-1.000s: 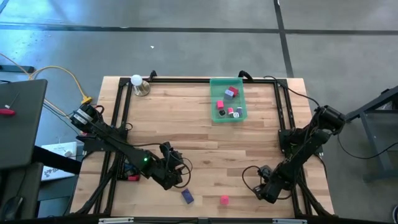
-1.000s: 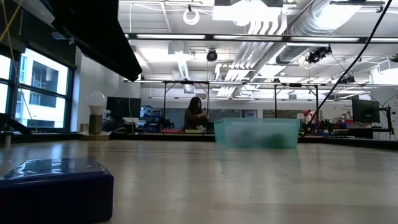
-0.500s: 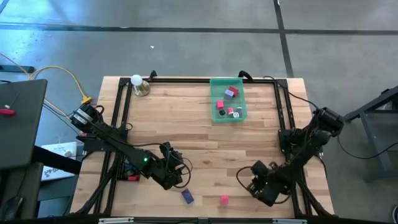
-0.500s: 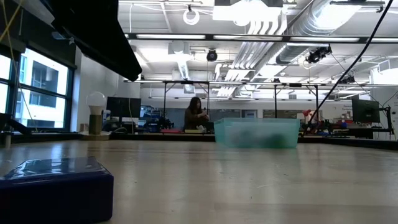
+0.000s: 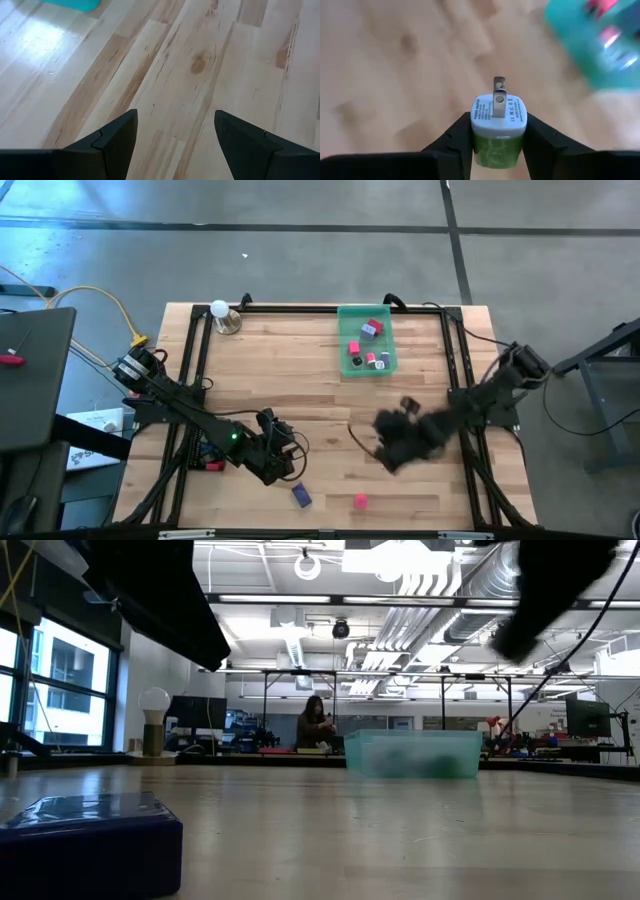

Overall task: Pick & Place Office items
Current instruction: Put the green charger adapter into the green bin

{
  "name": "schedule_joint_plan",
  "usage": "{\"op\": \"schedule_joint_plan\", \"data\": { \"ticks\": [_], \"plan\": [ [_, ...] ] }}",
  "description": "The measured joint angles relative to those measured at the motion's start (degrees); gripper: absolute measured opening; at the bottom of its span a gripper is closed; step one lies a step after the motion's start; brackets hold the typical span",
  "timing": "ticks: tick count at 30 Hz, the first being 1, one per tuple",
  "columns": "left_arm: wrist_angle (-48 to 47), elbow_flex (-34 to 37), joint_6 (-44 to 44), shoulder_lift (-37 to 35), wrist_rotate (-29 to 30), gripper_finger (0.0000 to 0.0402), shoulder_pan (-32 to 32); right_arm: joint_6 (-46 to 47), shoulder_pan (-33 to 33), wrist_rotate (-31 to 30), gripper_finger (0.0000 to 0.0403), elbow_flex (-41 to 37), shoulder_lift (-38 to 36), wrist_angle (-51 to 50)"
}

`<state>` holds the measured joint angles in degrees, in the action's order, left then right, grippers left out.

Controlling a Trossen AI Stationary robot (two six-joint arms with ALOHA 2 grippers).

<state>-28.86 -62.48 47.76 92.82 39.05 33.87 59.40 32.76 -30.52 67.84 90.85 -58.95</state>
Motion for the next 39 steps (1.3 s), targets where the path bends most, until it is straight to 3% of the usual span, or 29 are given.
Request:
{"op": "schedule_joint_plan", "data": {
  "ticks": [11,16,19,25,32,39],
  "plan": [
    [0.5,0.0,0.2,0.0,0.0,0.0256,0.0,-32.7,-31.0,1.1,0.0117,0.0,0.0,7.8],
    [1.3,0.0,-0.1,0.0,-0.1,0.0256,0.0,-42.7,-42.7,11.0,0.0117,0.1,0.6,17.3],
    [1.4,0.0,-0.1,0.0,-0.2,0.0256,0.0,-46.0,-47.9,14.0,0.0117,0.1,2.3,20.0],
    [5.2,-0.1,-0.6,-0.6,-1.3,0.0256,-2.0,-47.7,-53.6,15.7,0.0117,0.1,6.4,19.0],
    [5.5,-0.1,-2.8,-1.0,-6.1,0.0256,-4.6,-48.3,-55.9,17.4,0.0117,0.0,7.2,20.7],
    [6.0,-0.1,-2.8,-1.0,-6.5,0.0256,-6.3,-47.2,-57.9,20.7,0.0117,0.1,9.0,20.8]
  ]
}}
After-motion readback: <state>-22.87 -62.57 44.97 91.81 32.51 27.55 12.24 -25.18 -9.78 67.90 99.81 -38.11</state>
